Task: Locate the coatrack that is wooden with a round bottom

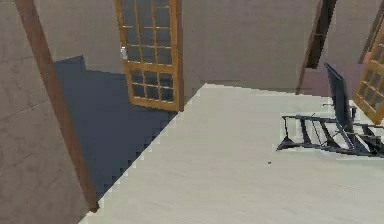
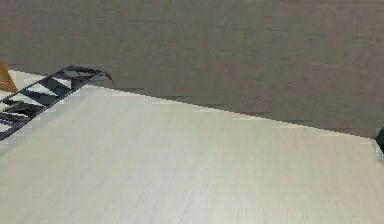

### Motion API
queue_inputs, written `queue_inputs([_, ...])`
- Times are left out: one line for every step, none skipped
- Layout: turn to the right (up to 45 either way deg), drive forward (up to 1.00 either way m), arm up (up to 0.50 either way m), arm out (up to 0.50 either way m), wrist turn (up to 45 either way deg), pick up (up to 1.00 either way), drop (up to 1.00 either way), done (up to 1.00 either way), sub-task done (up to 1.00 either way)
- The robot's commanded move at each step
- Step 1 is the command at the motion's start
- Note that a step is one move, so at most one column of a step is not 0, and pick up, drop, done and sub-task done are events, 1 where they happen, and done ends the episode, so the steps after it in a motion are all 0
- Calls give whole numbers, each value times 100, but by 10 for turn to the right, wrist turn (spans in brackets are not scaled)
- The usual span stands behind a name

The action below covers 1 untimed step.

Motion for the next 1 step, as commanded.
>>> queue_inputs([0, 100, 0, 0, 0, 0, 0, 0, 0])
